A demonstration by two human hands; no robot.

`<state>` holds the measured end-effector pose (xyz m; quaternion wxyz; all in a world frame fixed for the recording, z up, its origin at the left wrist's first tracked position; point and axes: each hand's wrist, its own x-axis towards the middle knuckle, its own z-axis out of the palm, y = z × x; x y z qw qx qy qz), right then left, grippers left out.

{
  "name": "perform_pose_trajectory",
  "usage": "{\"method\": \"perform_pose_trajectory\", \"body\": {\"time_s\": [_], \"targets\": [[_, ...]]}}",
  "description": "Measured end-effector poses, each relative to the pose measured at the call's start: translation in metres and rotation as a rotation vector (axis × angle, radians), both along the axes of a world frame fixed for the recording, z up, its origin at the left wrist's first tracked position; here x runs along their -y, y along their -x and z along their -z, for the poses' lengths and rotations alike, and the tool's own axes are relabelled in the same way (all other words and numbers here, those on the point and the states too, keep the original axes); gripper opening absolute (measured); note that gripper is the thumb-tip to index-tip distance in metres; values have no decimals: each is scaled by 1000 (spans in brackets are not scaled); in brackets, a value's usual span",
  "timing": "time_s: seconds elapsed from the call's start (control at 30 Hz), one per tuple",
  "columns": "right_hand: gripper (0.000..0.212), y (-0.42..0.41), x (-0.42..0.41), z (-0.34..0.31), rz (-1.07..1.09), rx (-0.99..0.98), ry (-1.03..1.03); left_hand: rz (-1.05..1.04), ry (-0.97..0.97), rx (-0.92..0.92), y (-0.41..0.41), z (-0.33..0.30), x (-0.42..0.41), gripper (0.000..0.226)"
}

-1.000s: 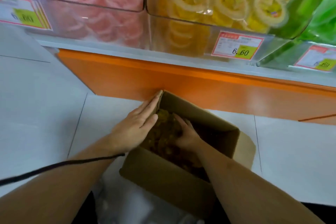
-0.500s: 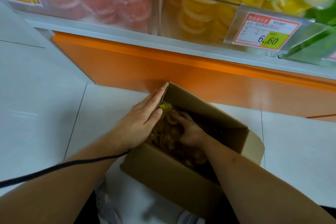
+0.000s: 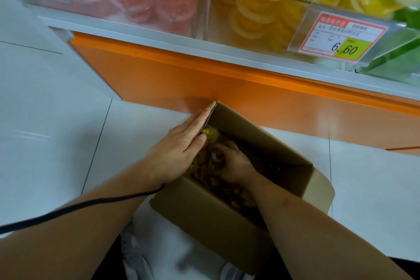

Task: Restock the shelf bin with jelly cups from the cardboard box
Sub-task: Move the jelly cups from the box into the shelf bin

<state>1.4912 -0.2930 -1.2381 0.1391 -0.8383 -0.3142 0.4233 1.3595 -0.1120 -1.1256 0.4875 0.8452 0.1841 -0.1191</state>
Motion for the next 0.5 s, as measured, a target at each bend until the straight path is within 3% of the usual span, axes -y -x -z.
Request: {"method": "perform_pose_trajectory", "body": {"time_s": [0.33, 0.5], "targets": [[61, -7, 3, -23, 168, -48, -72, 4, 2, -10, -1, 0, -2, 58], [44, 3, -10, -67, 201, -178, -125, -13, -2, -16, -2, -11, -5, 56]]}}
